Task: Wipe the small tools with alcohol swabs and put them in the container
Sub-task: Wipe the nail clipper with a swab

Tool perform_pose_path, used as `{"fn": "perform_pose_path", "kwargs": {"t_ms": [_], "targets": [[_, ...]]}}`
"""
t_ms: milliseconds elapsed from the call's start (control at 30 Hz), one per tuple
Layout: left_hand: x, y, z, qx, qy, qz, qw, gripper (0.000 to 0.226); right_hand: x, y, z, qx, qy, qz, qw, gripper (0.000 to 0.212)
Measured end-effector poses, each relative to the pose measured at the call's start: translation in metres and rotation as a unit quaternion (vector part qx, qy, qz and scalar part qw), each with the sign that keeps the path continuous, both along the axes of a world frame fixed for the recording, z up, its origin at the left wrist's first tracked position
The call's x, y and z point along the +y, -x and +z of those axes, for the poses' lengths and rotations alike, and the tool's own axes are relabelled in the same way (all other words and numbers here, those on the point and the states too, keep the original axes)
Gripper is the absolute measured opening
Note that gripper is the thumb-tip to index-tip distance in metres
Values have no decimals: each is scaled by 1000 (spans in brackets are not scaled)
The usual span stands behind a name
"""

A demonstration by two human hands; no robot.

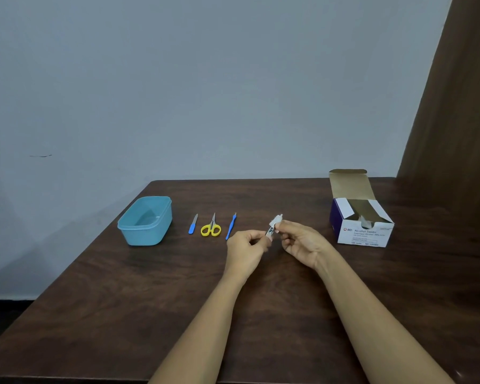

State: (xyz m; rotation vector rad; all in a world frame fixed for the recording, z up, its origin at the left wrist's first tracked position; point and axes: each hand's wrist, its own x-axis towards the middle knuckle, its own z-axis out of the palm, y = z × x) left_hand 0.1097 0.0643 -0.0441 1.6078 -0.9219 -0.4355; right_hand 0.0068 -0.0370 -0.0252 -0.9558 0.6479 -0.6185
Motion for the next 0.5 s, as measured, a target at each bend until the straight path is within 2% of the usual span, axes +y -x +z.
{"fn": "perform_pose_path", "kwargs": {"t_ms": [267, 500], "targets": [[0, 0, 1, -32, -7, -14, 999, 14, 10, -9, -1, 34, 70, -74, 994, 7], [1, 1, 3, -25, -4, -13, 1000, 11, 11, -11, 0, 27, 39, -96, 994, 10]]}}
